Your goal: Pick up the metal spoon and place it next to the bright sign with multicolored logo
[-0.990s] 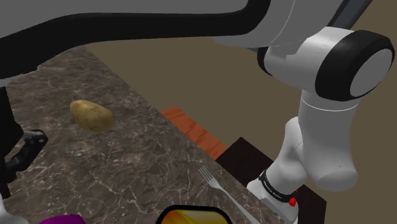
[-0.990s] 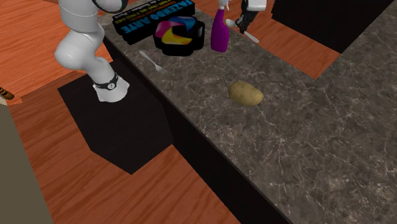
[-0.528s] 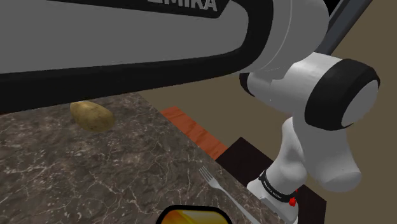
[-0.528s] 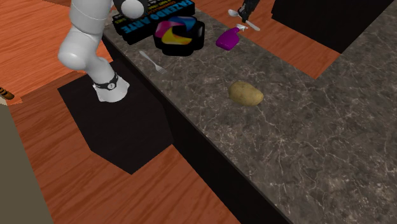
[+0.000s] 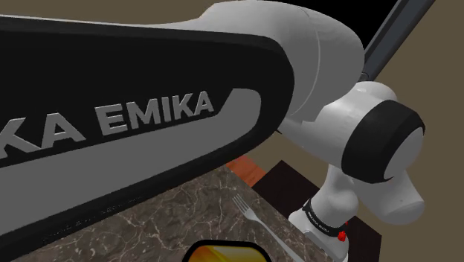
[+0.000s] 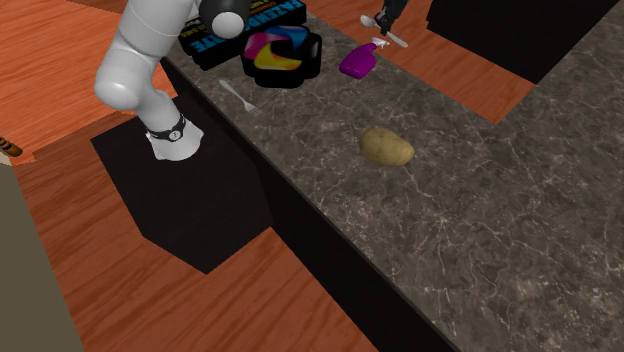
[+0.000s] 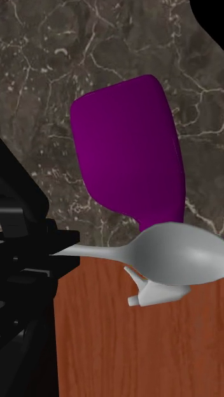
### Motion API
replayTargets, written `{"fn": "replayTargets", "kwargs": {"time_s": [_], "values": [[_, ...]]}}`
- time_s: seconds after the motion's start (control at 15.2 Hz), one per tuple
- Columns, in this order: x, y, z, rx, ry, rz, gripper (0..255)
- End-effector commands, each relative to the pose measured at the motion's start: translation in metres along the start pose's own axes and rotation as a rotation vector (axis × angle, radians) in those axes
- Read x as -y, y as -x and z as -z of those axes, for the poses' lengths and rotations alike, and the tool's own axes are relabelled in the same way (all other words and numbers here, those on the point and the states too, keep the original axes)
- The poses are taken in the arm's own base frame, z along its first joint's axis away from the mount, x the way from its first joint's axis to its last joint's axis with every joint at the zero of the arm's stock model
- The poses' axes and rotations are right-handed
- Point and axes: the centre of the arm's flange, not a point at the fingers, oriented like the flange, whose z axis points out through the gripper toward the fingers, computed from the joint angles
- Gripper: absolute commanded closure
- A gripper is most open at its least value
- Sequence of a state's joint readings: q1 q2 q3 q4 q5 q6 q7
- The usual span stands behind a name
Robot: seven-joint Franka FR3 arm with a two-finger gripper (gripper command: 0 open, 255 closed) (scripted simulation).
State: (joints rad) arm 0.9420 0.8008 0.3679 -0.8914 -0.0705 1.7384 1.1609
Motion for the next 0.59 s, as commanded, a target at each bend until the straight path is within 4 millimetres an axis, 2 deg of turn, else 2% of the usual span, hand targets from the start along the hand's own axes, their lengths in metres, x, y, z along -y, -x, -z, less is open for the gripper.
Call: {"fn": "replayTargets", "kwargs": {"time_s": [0.0, 0.53], "values": [[-0.002, -0.002, -0.010, 0.000, -0.001, 0.000, 255], [-0.008, -0.008, -0.051, 0.000, -0.001, 0.000, 255]]}}
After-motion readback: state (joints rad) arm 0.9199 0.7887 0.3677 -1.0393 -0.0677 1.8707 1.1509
